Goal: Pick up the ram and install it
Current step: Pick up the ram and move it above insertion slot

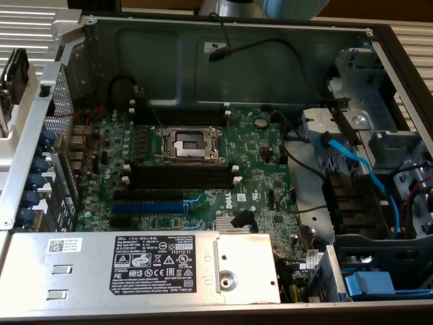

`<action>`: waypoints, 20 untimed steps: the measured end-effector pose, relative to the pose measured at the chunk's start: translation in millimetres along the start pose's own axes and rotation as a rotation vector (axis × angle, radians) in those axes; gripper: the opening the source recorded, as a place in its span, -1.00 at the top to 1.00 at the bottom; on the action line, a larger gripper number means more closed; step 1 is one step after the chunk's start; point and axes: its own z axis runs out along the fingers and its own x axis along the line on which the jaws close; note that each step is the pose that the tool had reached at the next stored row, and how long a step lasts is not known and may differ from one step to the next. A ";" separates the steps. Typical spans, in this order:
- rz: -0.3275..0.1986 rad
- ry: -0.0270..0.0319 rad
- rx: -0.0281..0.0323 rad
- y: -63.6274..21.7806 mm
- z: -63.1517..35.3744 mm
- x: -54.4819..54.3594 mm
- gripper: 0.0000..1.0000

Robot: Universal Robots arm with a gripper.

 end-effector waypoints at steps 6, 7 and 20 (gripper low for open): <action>-0.127 0.0041 -0.0021 0.0 1.4 0.0 0.80; -0.146 0.0047 -0.0024 -0.1 1.9 0.0 0.80; -0.329 0.0145 -0.0049 -8.9 23.4 -1.7 0.80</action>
